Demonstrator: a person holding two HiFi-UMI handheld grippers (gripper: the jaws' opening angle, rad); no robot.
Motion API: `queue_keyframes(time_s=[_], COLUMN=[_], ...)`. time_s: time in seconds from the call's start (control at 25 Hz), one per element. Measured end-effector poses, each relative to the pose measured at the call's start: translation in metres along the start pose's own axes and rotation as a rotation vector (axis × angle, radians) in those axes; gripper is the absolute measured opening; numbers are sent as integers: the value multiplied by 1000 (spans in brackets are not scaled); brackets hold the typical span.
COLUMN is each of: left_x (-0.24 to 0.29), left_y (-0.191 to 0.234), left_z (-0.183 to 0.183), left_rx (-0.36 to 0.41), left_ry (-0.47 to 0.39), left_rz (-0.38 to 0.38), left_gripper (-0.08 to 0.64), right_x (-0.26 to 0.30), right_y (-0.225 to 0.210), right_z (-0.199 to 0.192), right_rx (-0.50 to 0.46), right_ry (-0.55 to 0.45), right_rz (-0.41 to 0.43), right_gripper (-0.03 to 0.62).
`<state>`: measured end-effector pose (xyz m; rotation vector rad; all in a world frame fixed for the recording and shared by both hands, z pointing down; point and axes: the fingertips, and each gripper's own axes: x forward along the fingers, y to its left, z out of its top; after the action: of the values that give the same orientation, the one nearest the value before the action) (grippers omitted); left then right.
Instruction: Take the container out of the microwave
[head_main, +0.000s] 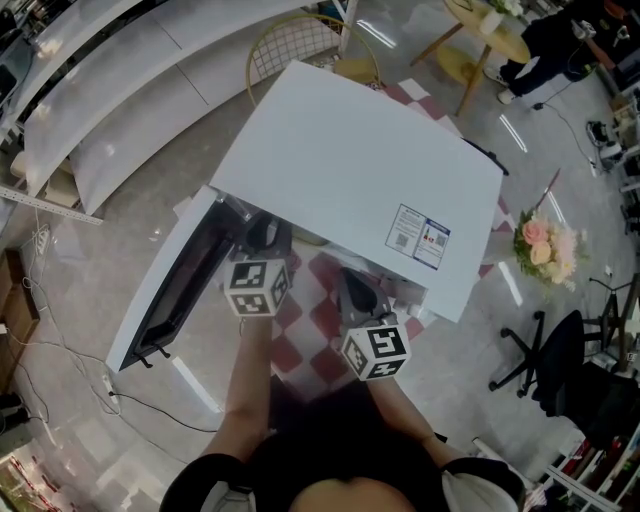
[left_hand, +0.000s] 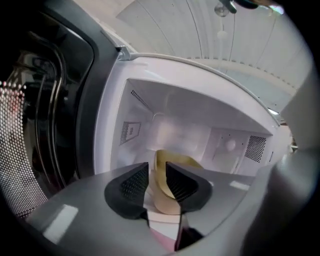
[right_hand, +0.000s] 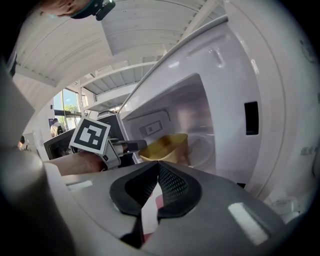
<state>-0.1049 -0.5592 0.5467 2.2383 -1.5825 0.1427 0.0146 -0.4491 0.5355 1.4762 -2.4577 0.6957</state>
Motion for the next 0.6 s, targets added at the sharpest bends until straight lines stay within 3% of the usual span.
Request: queue_keyframes(time_s=[0.6], left_x=[29], left_y=[-1], left_z=[-7], left_rx=[40], left_ry=[88], left_rz=[23], left_gripper=[118], right_x=[3], right_y=[-7], right_z=[-3], right_rx=[13], right_ry=[7], right_rz=[9], right_gripper=[2])
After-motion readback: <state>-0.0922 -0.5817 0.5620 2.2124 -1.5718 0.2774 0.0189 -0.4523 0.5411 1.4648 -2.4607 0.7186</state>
